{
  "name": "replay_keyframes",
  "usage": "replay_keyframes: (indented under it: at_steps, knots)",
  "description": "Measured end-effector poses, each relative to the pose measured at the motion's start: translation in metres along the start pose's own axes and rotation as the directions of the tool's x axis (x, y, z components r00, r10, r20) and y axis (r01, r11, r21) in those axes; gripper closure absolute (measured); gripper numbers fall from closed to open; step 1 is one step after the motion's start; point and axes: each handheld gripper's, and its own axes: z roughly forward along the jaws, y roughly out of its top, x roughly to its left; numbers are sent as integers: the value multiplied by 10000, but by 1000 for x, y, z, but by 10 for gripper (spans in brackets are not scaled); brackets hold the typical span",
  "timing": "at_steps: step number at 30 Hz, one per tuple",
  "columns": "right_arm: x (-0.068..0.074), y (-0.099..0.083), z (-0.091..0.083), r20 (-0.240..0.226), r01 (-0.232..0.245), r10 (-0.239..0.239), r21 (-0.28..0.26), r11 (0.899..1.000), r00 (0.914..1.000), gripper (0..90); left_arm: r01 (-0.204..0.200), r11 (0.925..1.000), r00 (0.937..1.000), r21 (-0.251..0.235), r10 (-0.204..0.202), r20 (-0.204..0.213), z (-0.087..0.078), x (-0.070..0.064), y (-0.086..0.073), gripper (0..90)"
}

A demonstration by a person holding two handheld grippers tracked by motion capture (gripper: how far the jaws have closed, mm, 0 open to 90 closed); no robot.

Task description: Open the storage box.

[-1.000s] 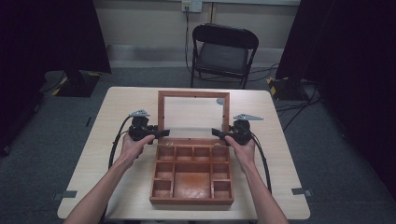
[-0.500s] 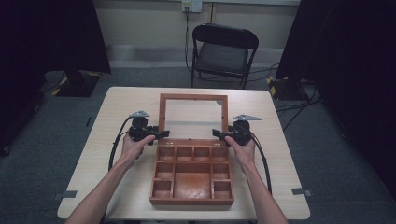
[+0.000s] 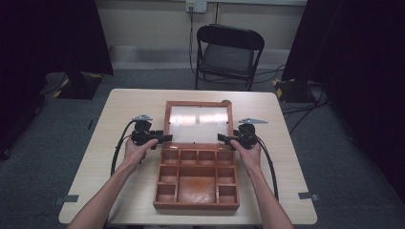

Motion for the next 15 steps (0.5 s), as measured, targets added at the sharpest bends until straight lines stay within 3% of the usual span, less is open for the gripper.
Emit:
replay_keyframes:
  at_steps: [15]
  knots:
    - [-4,-4,2,-27,-390,392,485,9981,9992,229,688,9976,9969,53,-689,383,3,8,-7,425]
